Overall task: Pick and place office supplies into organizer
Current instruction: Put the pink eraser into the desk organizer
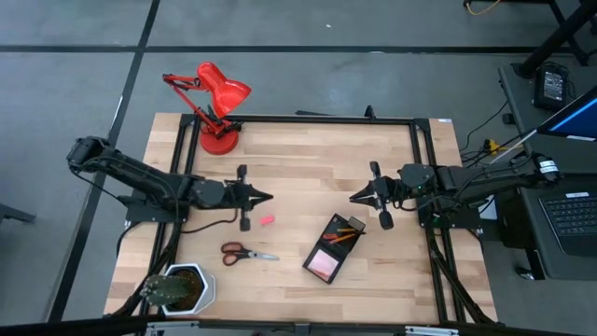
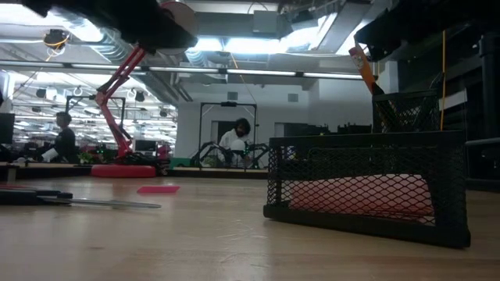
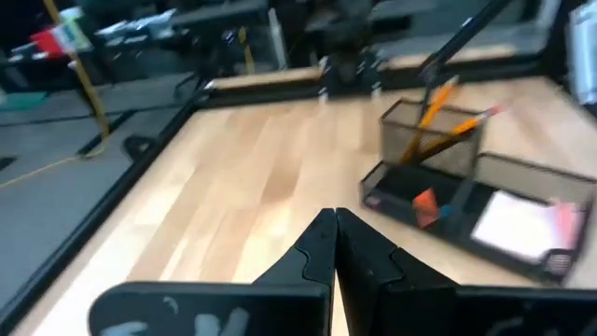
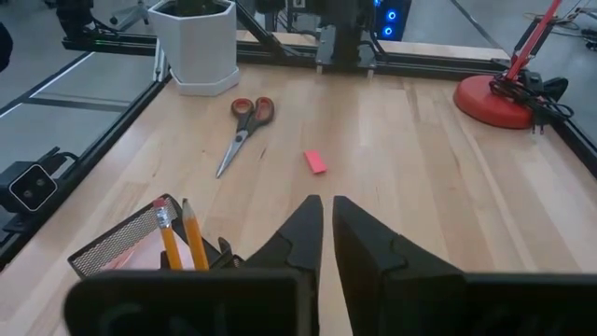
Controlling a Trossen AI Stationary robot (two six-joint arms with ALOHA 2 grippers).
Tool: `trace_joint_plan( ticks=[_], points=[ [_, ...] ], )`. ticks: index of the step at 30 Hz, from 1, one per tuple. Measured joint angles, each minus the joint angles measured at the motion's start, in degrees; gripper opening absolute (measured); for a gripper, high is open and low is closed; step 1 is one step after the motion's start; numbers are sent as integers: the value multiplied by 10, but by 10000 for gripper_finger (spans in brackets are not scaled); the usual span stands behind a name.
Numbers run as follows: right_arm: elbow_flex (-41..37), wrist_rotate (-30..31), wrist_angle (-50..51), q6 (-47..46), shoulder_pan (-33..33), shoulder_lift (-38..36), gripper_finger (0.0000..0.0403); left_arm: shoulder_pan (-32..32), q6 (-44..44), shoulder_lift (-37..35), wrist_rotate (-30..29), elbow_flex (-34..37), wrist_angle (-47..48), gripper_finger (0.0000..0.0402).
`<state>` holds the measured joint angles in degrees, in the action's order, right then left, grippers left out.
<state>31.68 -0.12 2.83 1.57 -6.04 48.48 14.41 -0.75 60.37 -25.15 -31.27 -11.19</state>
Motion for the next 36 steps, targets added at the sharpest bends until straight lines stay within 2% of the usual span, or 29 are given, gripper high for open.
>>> trace_joint_plan(
  ticks=[6, 11, 14, 22, 30, 36],
  points=[
    [0, 0, 0, 2, 0, 0, 34, -4, 10, 81, 0, -88, 121, 1],
    [0, 0, -3, 2, 0, 0, 34, -4, 114, 134, -5, -168, 299, 3],
    [0, 0, -5, 2, 0, 0, 34, -4, 156, 158, -6, -202, 359, 4],
    [0, 0, -5, 2, 0, 0, 34, -2, 123, 174, -7, -218, 384, 27],
    [0, 0, -4, 1, 0, 0, 34, -10, 180, 178, -2, -217, 408, 89],
    [0, 0, -3, 1, 0, 0, 34, -9, 181, 197, 4, -216, 428, 129]
  ],
)
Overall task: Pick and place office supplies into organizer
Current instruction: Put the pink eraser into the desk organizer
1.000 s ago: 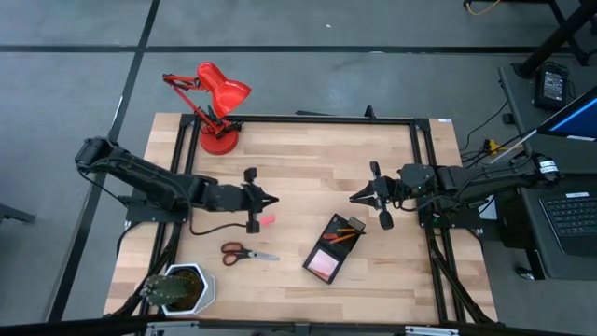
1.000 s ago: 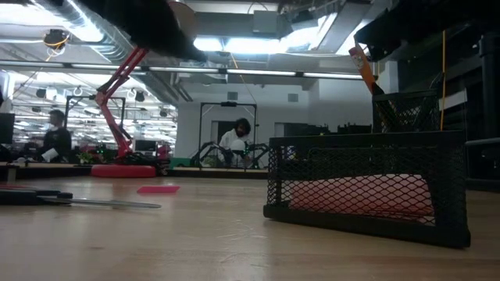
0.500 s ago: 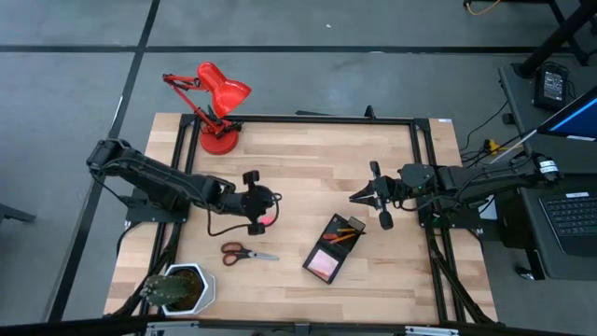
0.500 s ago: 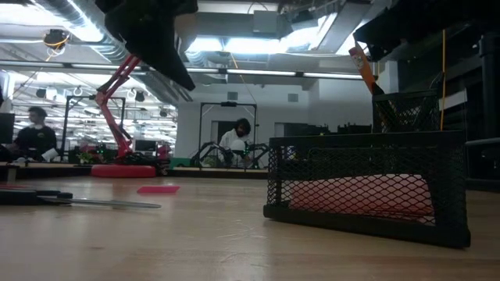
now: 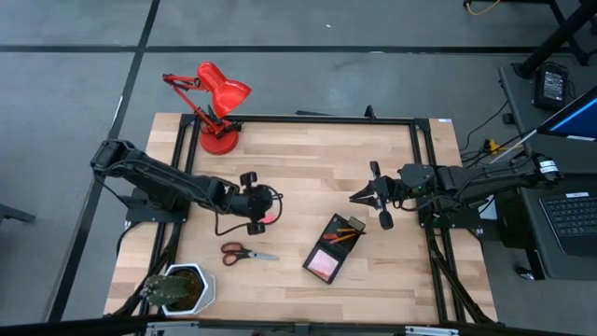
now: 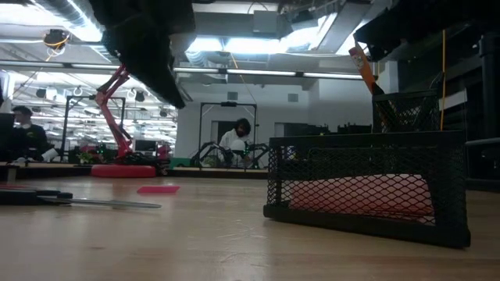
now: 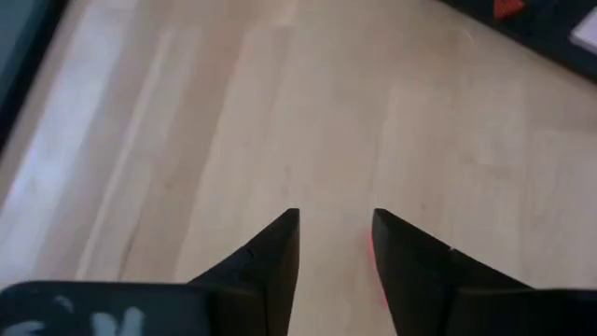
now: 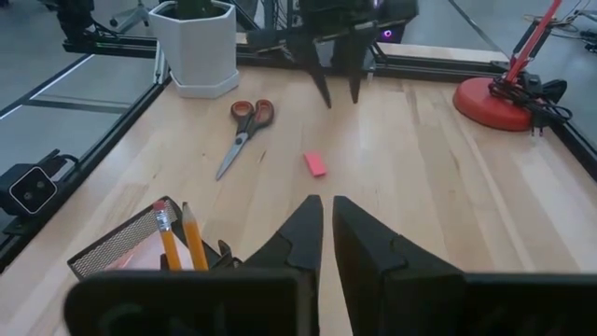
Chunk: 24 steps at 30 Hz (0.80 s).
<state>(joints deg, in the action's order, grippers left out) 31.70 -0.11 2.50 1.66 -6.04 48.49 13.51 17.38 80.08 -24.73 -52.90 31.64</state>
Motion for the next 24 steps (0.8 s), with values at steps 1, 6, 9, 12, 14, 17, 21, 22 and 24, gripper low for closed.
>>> trace_joint_plan(
  ticks=[1, 6, 9, 12, 14, 17, 21, 22, 24],
  points=[
    [0, 0, 1, -1, 0, 0, 34, 2, -1, 3, 7, 0, 1, 134],
    [0, 0, 2, -14, 0, 0, 34, 19, 5, 18, 17, 0, 2, 152],
    [0, 0, 2, -14, 0, 0, 34, 29, 23, 28, 18, 0, 3, 163],
    [0, 0, 2, -14, 0, 0, 34, 34, 62, 47, 26, 0, 4, 174],
    [0, 0, 2, -13, 0, 0, 34, 34, 83, 66, 36, 0, 3, 180],
    [0, 0, 2, -14, 0, 0, 34, 33, 94, 100, 39, 0, 2, 182],
    [0, 0, 2, -14, 0, 0, 34, 24, 113, 140, 75, 0, -5, 183],
    [0, 0, 2, -14, 0, 0, 34, 20, 122, 148, 79, 0, -6, 183],
    [0, 0, 2, -14, 0, 0, 34, 13, 137, 164, 80, 0, -6, 183]
  ],
)
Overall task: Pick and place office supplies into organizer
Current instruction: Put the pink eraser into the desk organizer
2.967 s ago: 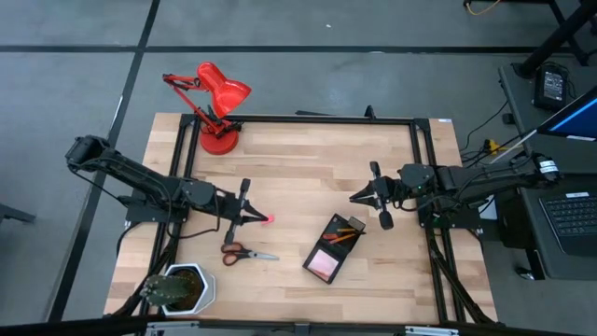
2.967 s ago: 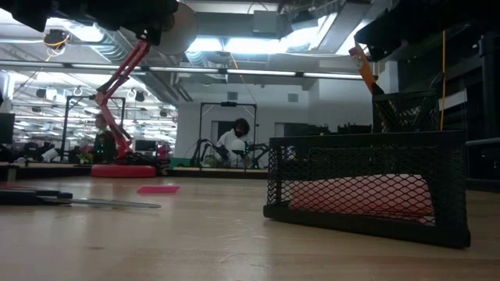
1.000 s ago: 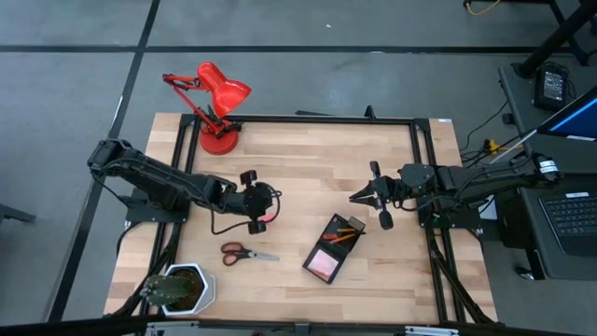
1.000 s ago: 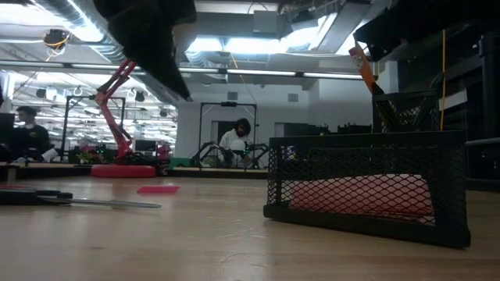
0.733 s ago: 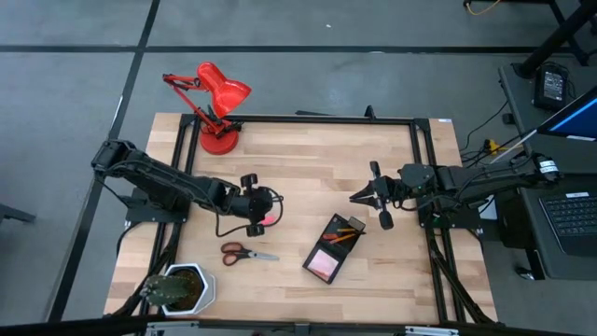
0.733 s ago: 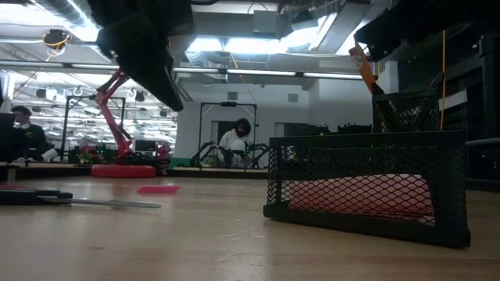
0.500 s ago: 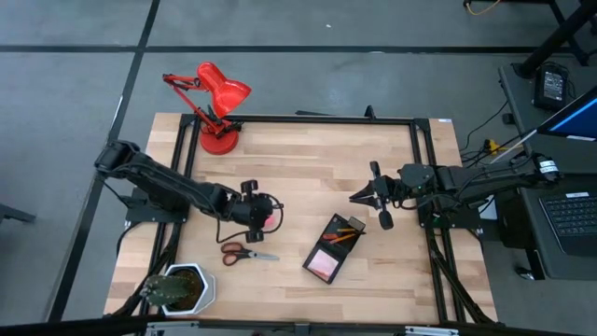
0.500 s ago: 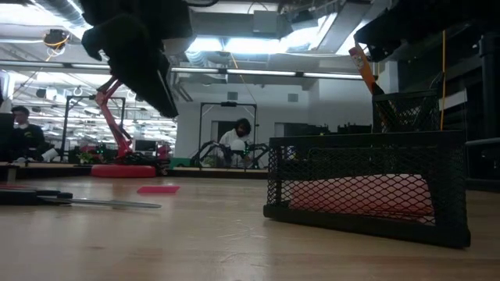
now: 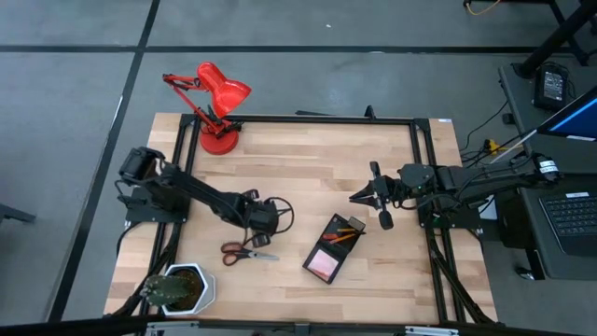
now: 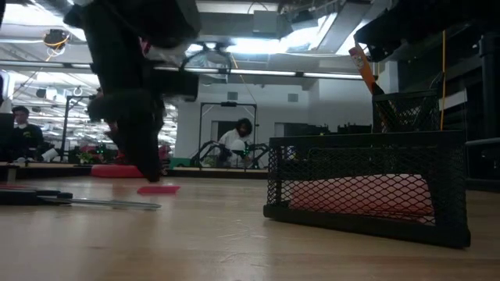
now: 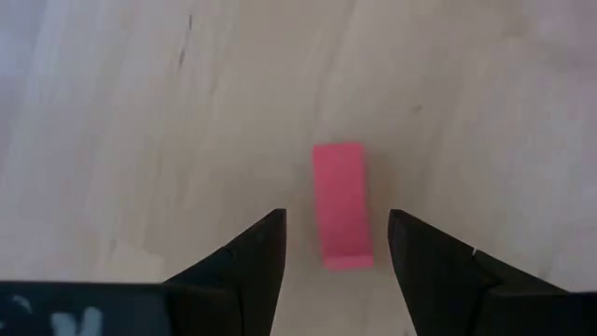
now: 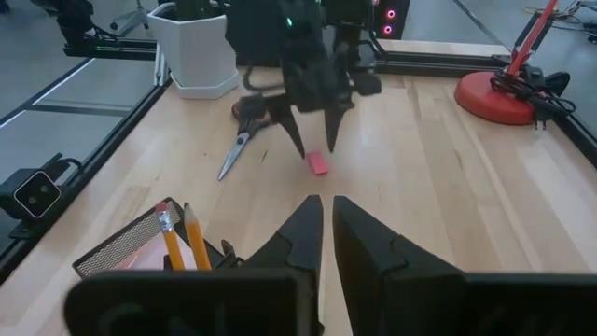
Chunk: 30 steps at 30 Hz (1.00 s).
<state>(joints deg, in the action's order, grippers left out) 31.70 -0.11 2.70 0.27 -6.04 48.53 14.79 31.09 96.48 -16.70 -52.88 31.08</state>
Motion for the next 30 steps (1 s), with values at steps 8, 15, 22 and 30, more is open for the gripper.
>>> trace_joint_plan(
  ticks=[8, 15, 22, 30],
  points=[
    [0, 0, 0, 0, 0, 0, 34, -28, 3, 33, 59, -2, -12, 183],
    [0, 0, 0, 0, 0, 0, 34, -43, 4, 35, 87, -2, -14, 181],
    [0, 0, 0, 0, 0, 0, 34, -43, -1, 36, 87, -1, -19, 138],
    [0, 0, 0, 0, 0, 0, 34, -43, -10, 35, 89, -1, -18, 67]
  ],
)
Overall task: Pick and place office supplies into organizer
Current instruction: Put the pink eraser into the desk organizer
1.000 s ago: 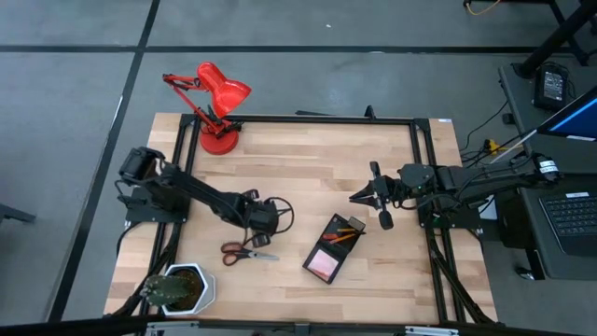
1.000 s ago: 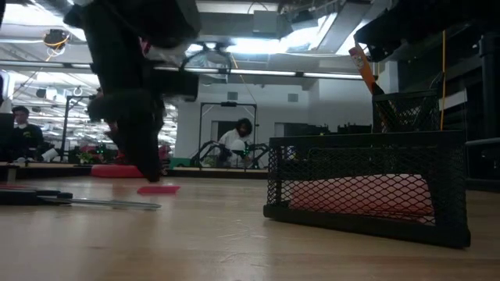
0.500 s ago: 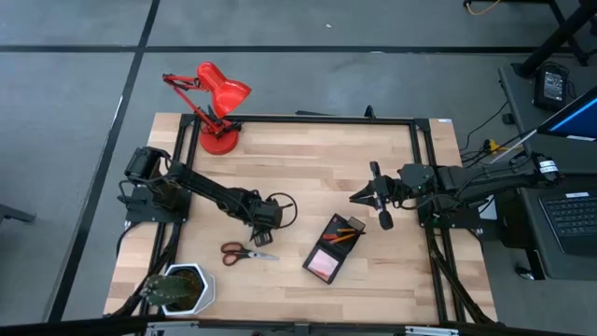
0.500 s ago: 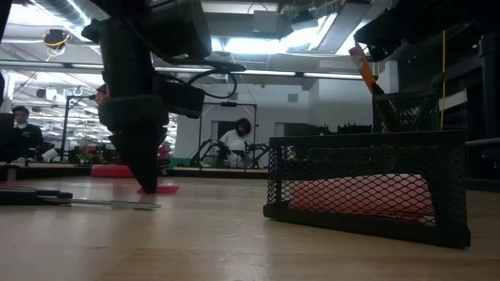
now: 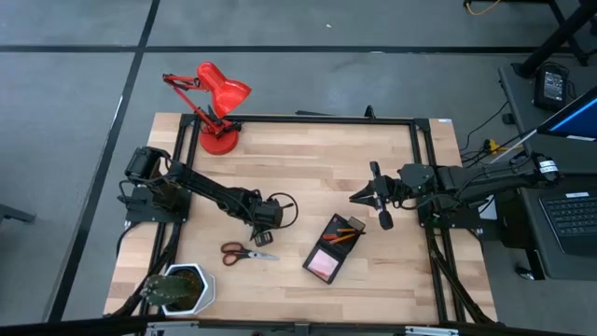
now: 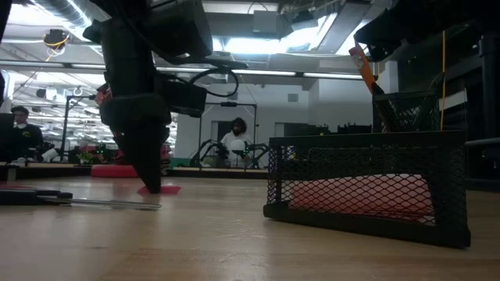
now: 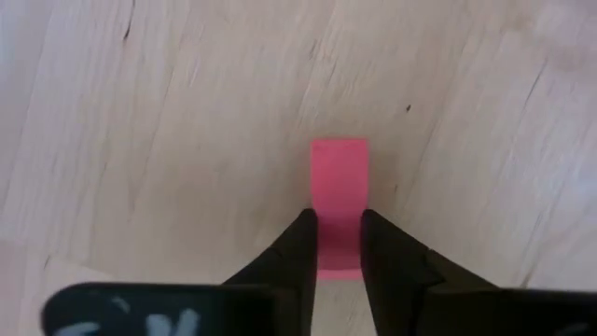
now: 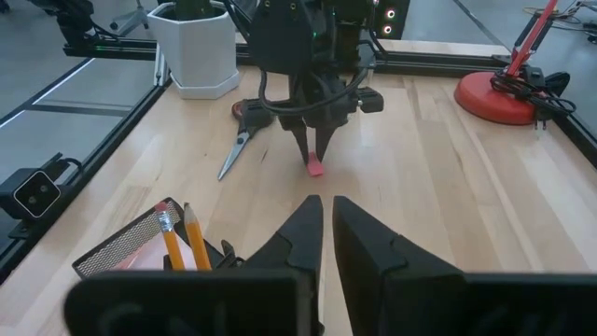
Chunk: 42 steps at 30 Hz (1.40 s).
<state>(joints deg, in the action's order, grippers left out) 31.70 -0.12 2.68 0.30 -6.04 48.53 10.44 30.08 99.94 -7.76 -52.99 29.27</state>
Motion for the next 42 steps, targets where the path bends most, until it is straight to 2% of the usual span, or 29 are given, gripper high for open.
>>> trace_joint_plan(
  ticks=[4, 13, 32, 39, 42],
  points=[
    [0, 0, -1, 1, 0, 0, 34, -1, -15, -5, 7, 0, 3, 52],
    [0, 0, -8, 1, 0, 0, 34, -1, -59, -25, -11, 3, -6, 49],
    [0, 0, -7, 17, 0, 0, 34, -40, -217, -27, -9, 2, -253, 49],
    [0, 0, -7, 17, 0, 0, 34, -42, -288, -27, 63, 2, -398, 49],
    [0, 0, -7, 17, 0, 0, 34, -42, -308, -21, 76, 1, -452, 49]
  ],
)
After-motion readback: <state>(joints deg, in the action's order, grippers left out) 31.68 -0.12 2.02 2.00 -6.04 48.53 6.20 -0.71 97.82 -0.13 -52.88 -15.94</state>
